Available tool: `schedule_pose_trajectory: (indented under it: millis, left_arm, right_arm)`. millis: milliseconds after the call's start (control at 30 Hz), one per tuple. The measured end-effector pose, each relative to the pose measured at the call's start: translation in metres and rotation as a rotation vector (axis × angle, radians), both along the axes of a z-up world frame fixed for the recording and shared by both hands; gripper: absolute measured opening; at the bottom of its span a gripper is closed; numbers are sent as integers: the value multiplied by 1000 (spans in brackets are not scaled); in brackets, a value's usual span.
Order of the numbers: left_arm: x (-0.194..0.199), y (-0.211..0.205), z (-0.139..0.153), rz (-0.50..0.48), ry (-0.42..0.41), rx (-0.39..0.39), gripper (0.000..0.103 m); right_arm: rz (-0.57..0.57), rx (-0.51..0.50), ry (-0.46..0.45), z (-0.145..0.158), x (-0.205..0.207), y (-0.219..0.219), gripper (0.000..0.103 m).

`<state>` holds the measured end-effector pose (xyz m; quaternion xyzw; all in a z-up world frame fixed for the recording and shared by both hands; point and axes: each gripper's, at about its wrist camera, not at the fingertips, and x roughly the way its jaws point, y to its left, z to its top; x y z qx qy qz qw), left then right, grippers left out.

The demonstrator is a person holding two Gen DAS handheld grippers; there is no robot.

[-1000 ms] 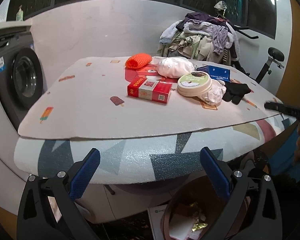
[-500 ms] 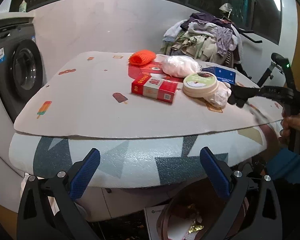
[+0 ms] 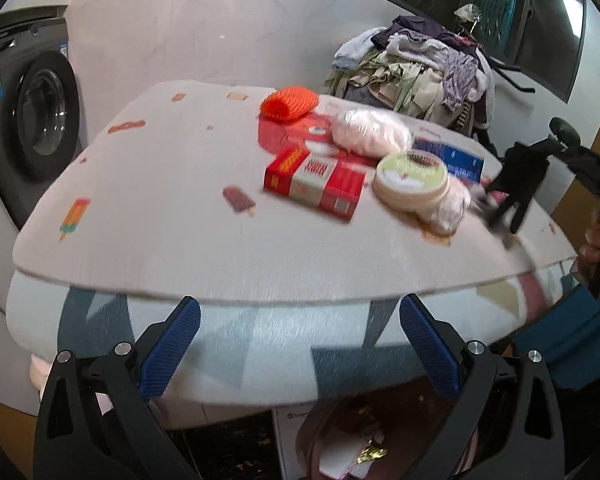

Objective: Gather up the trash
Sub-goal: 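Grasp the black glove with the right tool, then grasp the red cigarette box with the left tool while the right tool holds the glove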

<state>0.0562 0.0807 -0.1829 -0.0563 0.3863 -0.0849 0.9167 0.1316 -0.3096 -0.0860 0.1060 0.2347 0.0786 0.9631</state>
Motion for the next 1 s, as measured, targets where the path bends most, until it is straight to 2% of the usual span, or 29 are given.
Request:
schedule_pose_trajectory:
  millis: [133, 300, 367, 400, 467, 533, 600, 700, 833, 1000]
  left_arm:
    - [21, -4, 18, -18, 2, -42, 97]
    - [59, -7, 24, -12, 63, -122, 97]
    - [75, -16, 25, -40, 65, -73, 97]
    - [85, -25, 26, -77, 52, 4, 97]
    - [97, -35, 24, -137, 33, 100, 97]
    - [107, -41, 21, -182, 30, 165, 97]
    - [119, -46, 16, -245, 34, 197, 97]
    - [132, -51, 7, -291, 58, 252, 97]
    - [152, -52, -7, -285, 119, 262, 97]
    - [167, -51, -18, -278, 158, 227, 97]
  right_arm:
    - [4, -7, -74, 29, -9, -6, 10]
    - [33, -20, -64, 31, -16, -3, 10]
    - [44, -33, -46, 24, -19, 2, 10]
    - [49, -31, -37, 20, -20, 2, 10]
    - [60, -11, -10, 12, -23, 3, 10]
    - [69, 3, 19, 3, -26, 3, 10]
    - [75, 13, 39, -4, -30, 4, 10]
    - [83, 22, 54, -9, -37, 6, 10]
    - [97, 8, 61, -13, -42, 11, 10]
    - [105, 3, 72, -15, -43, 13, 10]
